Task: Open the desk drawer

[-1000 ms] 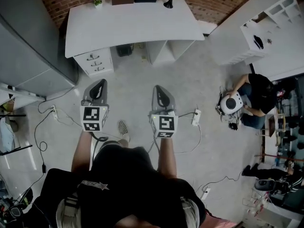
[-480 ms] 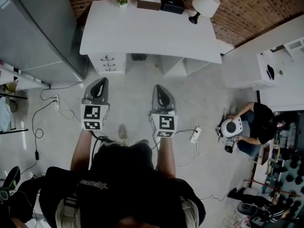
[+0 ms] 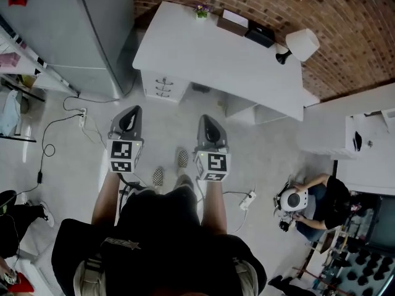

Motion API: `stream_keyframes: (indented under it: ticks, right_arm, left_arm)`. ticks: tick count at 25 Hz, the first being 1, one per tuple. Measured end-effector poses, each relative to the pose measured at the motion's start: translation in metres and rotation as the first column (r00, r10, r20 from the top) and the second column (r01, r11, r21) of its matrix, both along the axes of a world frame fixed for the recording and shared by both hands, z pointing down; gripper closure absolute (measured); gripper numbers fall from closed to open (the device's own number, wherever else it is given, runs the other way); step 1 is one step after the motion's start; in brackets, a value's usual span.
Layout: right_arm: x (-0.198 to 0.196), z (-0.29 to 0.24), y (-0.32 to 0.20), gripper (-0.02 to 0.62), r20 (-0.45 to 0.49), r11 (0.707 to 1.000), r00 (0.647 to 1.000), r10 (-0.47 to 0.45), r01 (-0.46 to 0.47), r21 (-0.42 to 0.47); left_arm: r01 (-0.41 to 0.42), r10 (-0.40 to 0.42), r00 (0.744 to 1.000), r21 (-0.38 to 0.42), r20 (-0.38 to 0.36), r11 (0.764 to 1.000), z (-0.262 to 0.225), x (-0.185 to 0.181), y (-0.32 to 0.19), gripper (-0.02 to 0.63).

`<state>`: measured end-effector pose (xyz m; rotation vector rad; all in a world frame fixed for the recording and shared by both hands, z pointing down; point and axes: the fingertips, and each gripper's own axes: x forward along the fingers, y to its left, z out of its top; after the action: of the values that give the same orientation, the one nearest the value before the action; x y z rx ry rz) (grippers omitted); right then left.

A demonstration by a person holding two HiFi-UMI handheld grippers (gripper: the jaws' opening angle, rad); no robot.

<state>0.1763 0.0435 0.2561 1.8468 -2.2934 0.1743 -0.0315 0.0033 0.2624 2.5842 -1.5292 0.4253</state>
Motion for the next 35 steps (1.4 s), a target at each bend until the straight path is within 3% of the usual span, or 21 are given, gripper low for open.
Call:
stream_keyframes:
  ticks: [6, 12, 19, 35]
  right_arm:
    - [-0.025, 0.025, -0.044, 0.591, 0.031, 0.994, 0.995, -0.096, 0.097, -0.04]
    - [-0.038, 0.065, -0.1, 0.591, 0.071, 0.984, 0.986, -0.151, 0.157, -0.086]
    - [-0.045, 0.141, -0.159, 0.591, 0.14, 0.961, 0.972, -0.187, 0.21, -0.178]
    - [-0.053, 0.318, -0.239, 0.591, 0.129, 0.893, 0.957, -0.261, 0.29, -0.343]
  left_arm:
    - [0.113, -0.113, 0.994, -0.037, -0.007, 0.993, 0.022, -0.027, -0.017, 0.595]
    - [0.177, -0.177, 0.984, -0.062, 0.008, 0.982, 0.051, -0.036, -0.051, 0.595]
    - [0.266, -0.264, 0.964, -0.142, 0.035, 0.953, 0.115, -0.043, -0.09, 0.595]
    - [0.358, -0.352, 0.933, -0.25, 0.07, 0.9, 0.27, -0.046, -0.145, 0.595]
